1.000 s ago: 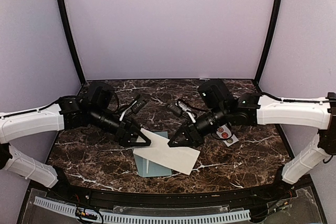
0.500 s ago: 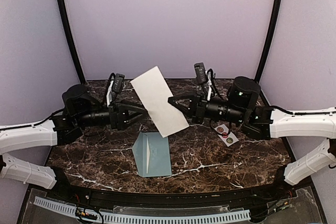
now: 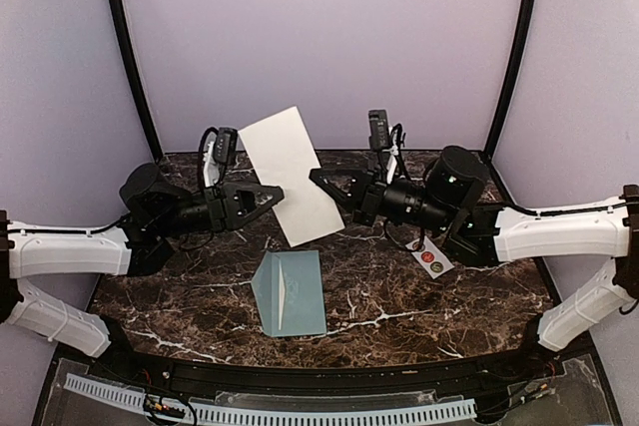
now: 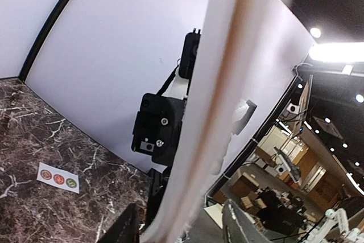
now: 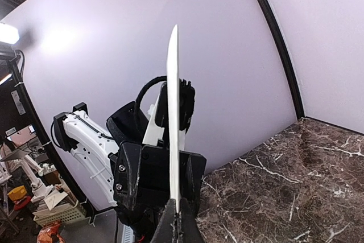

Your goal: Place the letter into the envelope and seal it

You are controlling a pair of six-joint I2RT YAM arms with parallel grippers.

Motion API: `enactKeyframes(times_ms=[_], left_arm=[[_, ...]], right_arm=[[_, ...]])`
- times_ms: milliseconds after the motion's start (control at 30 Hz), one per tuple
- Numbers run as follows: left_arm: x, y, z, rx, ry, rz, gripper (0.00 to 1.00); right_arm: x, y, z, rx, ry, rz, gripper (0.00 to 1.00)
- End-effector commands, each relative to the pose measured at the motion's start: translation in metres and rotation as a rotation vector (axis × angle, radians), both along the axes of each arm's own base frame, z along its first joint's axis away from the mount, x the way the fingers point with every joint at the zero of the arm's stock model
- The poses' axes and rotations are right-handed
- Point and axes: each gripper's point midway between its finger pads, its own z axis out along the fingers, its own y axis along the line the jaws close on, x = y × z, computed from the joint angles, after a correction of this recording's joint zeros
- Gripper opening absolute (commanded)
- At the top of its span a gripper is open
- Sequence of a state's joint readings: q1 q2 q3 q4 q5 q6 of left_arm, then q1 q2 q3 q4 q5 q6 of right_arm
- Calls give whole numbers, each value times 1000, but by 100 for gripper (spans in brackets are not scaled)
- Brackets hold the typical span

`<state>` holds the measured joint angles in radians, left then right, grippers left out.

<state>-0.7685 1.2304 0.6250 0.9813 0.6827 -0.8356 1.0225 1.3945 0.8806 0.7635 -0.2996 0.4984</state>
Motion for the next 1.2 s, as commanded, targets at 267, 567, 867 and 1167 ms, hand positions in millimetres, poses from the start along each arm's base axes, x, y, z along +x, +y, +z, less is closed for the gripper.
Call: enactKeyframes(times_ms=[267,567,867,1167], left_arm=[[6,8,16,-103,23,51,7],[32,25,-59,231,220,200,0],[19,56,-180,657,498,152,0],[18,74,-231,812,663,160,0]], right_arm=[[-8,0,16,74,1,39,0],[17,-24,-30,-95,143,-167,65],[36,-40,-138,-370,454,-332,76],[31,-19,-207,-479,630,-276,75]])
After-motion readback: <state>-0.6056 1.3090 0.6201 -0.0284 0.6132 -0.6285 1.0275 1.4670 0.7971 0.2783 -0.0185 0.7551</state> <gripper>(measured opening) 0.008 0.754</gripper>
